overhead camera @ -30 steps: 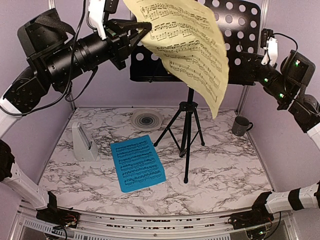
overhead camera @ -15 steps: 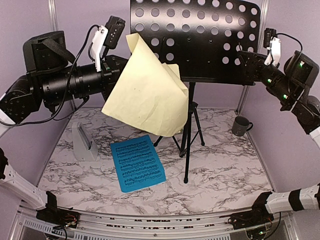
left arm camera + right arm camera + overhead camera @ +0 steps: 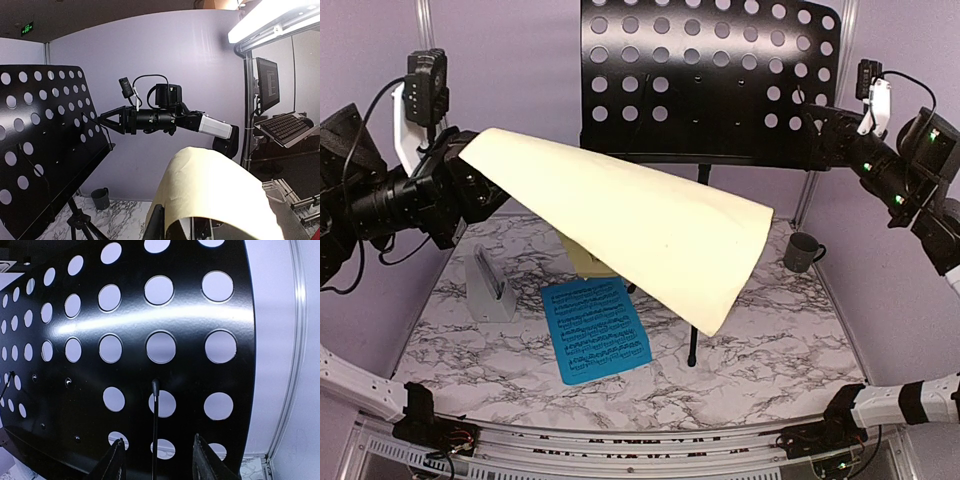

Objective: Pack up the instrument practice props
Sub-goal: Hold the music stand locking hook and the music stand, then place the sheet music on the sheet music.

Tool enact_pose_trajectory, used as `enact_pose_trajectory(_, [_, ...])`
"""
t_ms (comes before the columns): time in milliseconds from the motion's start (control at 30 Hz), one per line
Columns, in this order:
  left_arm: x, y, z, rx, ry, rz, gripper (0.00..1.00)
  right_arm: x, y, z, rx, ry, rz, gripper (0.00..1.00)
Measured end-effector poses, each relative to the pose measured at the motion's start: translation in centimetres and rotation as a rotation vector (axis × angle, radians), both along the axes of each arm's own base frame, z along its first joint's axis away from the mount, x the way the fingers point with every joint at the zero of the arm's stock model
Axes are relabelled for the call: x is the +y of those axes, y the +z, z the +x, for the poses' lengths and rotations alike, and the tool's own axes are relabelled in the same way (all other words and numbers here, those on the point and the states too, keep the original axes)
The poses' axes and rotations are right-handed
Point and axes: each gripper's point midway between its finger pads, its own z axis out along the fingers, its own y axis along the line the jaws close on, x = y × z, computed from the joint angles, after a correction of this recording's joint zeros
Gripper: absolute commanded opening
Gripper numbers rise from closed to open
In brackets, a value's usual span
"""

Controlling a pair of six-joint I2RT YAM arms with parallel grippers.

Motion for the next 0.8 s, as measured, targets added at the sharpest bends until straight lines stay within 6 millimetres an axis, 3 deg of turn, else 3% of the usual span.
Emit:
enact_pose_trajectory(133, [0.7, 1.2, -0.5, 0.003, -0.018, -0.042, 0.00, 0.1, -0.6, 0.1, 0.011, 0.002, -0.009, 0.43])
enact_pose_trajectory(300, [-0.7, -0.6, 0.9, 0.095, 0.025, 0.036, 0.00, 0.3, -1.0, -0.1, 0.020, 0.019, -0.015, 0.43])
enact_pose_trajectory(633, [-1.8, -8.7, 3.1, 0.287, 0.132, 0.259, 0.00, 0.4, -2.6, -2.0, 0.045, 0.100, -0.014, 0.44])
enact_pose_trajectory(800, [-1.7, -15.4, 5.9, 0.471, 0.250, 0.379, 0.00, 0.3, -3.0, -3.1, 0.049, 0.138, -0.006, 0.44])
